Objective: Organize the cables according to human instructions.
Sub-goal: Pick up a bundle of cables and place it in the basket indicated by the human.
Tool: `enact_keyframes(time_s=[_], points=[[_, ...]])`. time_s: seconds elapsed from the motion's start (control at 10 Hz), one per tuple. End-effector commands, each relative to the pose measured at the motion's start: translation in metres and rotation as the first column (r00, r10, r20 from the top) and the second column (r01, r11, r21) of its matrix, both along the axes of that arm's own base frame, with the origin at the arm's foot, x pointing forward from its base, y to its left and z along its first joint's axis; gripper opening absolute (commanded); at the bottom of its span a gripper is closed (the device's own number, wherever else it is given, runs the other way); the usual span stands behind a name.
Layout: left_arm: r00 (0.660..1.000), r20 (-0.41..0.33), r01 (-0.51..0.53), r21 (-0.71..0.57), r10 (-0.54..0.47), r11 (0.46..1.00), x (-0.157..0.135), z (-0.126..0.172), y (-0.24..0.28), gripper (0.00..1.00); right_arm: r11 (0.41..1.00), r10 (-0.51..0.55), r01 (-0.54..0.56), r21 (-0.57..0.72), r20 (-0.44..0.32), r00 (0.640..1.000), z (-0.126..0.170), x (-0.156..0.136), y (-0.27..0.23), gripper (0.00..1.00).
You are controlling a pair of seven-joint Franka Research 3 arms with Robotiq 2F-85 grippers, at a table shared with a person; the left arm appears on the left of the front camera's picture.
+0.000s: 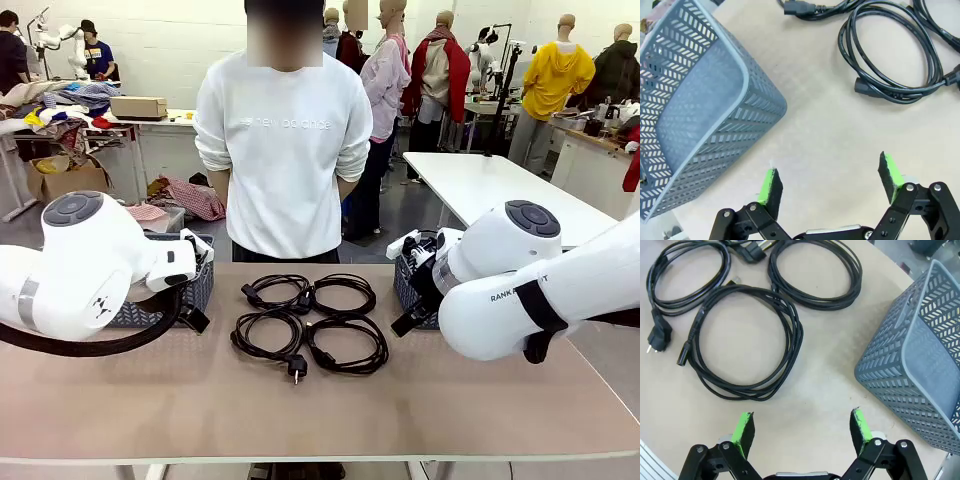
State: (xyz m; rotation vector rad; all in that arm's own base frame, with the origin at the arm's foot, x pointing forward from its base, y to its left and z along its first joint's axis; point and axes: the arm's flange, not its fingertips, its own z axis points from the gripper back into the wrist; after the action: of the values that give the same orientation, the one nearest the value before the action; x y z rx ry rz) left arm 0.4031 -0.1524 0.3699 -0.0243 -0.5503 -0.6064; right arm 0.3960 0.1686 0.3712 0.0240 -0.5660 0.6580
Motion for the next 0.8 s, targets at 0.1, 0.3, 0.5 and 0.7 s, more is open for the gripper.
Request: enact_keyframes(time_s=[0.1, 0.3, 0.5, 0.7], points=[[1.0, 0.0, 0.0, 0.0, 0.0, 1.0, 0.0, 0.0001, 0.0, 1.0, 1.0, 0.0, 0.0, 0.0, 0.0, 1.0, 0.0, 0.0, 0.0, 1.0], [1.0, 0.0, 0.0, 0.0, 0.0, 1.0, 0.0, 0.0001, 0.0, 1.0, 1.0, 0.0, 0.0, 0.0, 0.0, 1.0, 0.0, 0.0, 0.0, 1.0], [1.0, 0.0, 0.0, 0.0, 0.0, 1.0, 0.0, 0.0001, 0.0, 1.0, 1.0, 0.0, 0.0, 0.0, 0.0, 1.0, 0.0, 0.0, 0.0, 1.0], [1.0, 0.0, 0.0, 0.0, 0.0, 1.0, 0.0, 0.0001, 0.0, 1.0, 1.0, 0.0, 0.0, 0.0, 0.0, 1.0, 0.0, 0.0, 0.0, 1.0]])
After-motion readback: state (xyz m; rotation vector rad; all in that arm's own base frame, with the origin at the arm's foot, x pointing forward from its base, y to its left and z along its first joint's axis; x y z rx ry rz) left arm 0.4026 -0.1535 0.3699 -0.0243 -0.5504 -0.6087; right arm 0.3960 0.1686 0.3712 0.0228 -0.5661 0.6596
